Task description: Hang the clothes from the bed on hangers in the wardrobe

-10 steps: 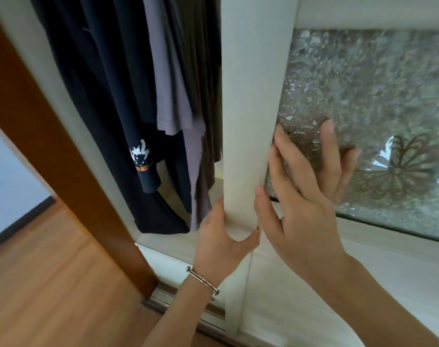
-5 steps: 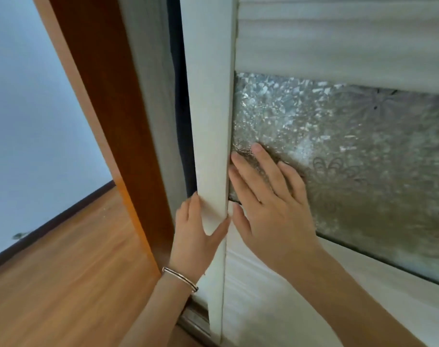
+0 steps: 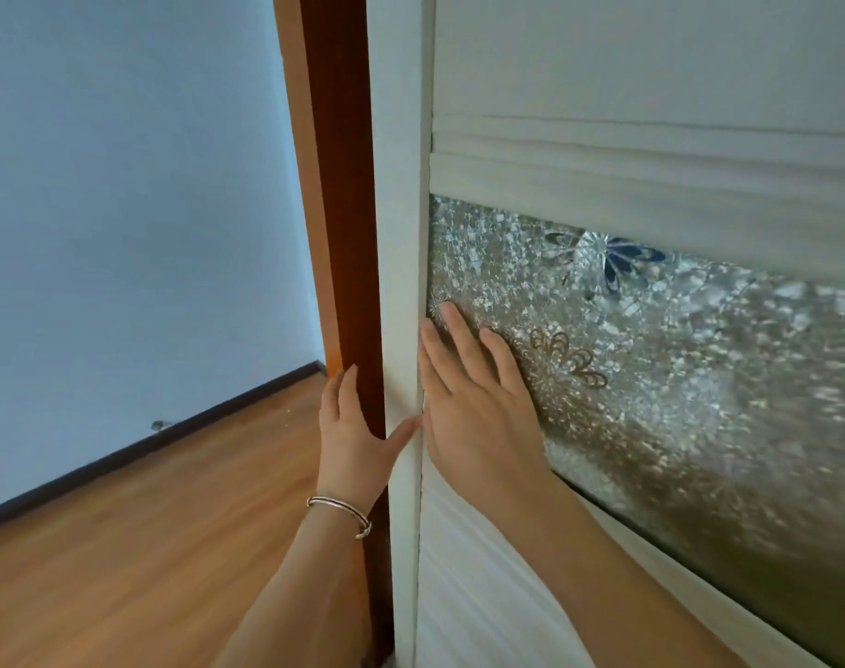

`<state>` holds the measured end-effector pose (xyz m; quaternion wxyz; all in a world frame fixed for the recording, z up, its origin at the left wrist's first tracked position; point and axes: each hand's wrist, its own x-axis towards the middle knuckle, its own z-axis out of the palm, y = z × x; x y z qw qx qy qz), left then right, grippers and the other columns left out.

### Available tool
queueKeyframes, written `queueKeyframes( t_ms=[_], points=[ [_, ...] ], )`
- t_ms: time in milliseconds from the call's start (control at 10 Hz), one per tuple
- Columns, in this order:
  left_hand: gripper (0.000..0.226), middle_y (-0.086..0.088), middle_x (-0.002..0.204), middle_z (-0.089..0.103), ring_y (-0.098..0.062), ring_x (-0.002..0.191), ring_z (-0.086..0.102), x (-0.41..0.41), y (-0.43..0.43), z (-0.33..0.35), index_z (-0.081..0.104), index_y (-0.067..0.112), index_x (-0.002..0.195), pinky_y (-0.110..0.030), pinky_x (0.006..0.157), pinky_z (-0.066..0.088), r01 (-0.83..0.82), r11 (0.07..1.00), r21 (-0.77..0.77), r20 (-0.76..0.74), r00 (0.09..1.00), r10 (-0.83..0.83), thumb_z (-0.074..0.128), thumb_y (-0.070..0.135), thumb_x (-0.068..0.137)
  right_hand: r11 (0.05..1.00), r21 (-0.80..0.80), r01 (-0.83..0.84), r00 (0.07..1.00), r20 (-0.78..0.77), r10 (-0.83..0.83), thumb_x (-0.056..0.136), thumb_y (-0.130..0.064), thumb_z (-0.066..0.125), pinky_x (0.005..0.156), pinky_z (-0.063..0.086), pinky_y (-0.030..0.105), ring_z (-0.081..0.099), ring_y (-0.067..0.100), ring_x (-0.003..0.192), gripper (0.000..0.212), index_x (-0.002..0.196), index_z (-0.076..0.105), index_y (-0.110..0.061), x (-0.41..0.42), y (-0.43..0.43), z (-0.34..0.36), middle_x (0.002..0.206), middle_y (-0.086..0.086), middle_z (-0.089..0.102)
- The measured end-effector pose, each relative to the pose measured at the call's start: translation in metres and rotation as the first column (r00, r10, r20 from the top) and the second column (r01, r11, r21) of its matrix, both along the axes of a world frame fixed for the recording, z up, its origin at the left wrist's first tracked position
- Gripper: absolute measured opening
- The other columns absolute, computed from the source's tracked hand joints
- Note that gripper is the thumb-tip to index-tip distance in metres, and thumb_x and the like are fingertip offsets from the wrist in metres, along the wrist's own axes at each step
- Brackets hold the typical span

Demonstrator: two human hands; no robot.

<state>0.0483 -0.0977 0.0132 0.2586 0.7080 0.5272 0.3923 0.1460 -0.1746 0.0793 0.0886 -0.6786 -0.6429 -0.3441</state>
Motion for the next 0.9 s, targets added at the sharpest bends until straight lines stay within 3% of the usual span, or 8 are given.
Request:
queueKeyframes(
  t_ms=[100,200,300,500,600,700,800,900],
  points=[
    [0.091,0.001,0.156,0.015,-0.014,0.144,0.016,-0.001,0.011,-0.004,0.011,0.017,0.148,-0.030,0.115,0.021,0.001,1.000,-0.021,-0.001,1.000,-0.001,0.065,0.039,0.078,1.000,-0.031,0.006,1.000,0.002,-0.006,0.079,-0.029,0.058,0.114,0.000,0.041,0.028,0.026,0.141,0.059,0.133,0.048,-0.006,-0.003,0.013,-0.001,0.144,0.008,0.045],
    [0.087,-0.001,0.157,0.015,-0.015,0.145,0.014,-0.003,0.024,-0.008,0.008,0.017,0.148,-0.034,0.118,0.019,0.040,0.997,-0.063,0.003,0.999,-0.039,0.060,0.039,0.082,1.000,-0.030,-0.003,1.000,-0.013,0.003,0.083,-0.024,0.039,0.114,-0.005,0.041,0.025,0.026,0.142,0.054,0.133,0.047,-0.006,-0.008,0.024,-0.002,0.145,0.009,0.043],
    [0.081,-0.004,0.156,0.020,-0.020,0.144,0.021,-0.006,0.034,-0.005,0.008,0.018,0.148,-0.039,0.117,0.026,0.061,0.990,-0.127,-0.023,0.998,-0.064,0.055,0.040,0.086,0.998,-0.054,0.012,1.000,0.008,-0.012,0.083,-0.025,0.031,0.114,-0.006,0.042,0.022,0.027,0.143,0.057,0.135,0.045,-0.008,-0.013,0.035,-0.001,0.147,0.009,0.039],
    [0.064,-0.012,0.149,0.029,-0.026,0.136,0.034,-0.009,0.044,0.007,0.022,0.008,0.144,-0.033,0.110,0.032,-0.003,0.990,-0.144,-0.085,0.996,-0.009,0.050,0.030,0.091,0.997,-0.068,0.034,0.999,0.019,-0.033,0.082,-0.026,0.019,0.113,-0.001,0.040,0.024,0.025,0.142,0.062,0.136,0.044,-0.010,-0.022,0.055,0.000,0.147,0.008,0.039],
    [0.063,-0.011,0.149,0.030,-0.027,0.133,0.039,-0.011,0.045,0.010,0.025,0.009,0.143,-0.034,0.108,0.035,-0.016,0.987,-0.158,-0.108,0.994,-0.001,0.051,0.032,0.090,0.998,-0.059,0.017,1.000,0.012,-0.016,0.081,-0.025,0.019,0.113,0.004,0.041,0.029,0.026,0.141,0.062,0.133,0.049,-0.009,-0.021,0.054,-0.001,0.144,0.008,0.044],
    [0.050,-0.011,0.137,0.047,-0.027,0.123,0.050,-0.016,0.043,0.018,0.039,0.010,0.134,-0.035,0.105,0.042,0.021,0.981,-0.193,-0.219,0.974,-0.064,0.046,0.035,0.091,0.994,-0.094,-0.062,0.995,-0.084,0.054,0.082,-0.030,0.045,0.111,0.010,0.041,0.040,0.023,0.135,0.048,0.122,0.060,-0.009,-0.024,0.051,0.003,0.135,0.008,0.055],
    [0.029,-0.005,0.117,0.062,-0.021,0.109,0.058,-0.029,0.021,0.034,0.056,0.014,0.115,-0.026,0.095,0.046,0.199,0.971,-0.130,-0.250,0.941,-0.226,0.048,0.028,0.091,0.961,-0.039,-0.273,0.917,-0.314,0.248,0.086,-0.028,0.048,0.113,0.011,0.035,0.043,0.015,0.133,0.041,0.121,0.061,-0.012,-0.021,0.037,0.015,0.131,0.001,0.059],
    [0.032,0.007,0.119,0.064,-0.009,0.110,0.060,-0.047,-0.019,0.069,0.057,0.027,0.118,-0.030,0.098,0.049,0.226,0.974,-0.033,0.028,0.974,-0.225,0.053,0.033,0.087,0.891,0.164,-0.422,0.602,-0.684,0.411,0.089,-0.031,0.047,0.109,0.034,0.034,0.055,-0.001,0.112,0.033,0.114,0.066,-0.021,-0.008,0.005,0.039,0.114,-0.016,0.066]
  ],
)
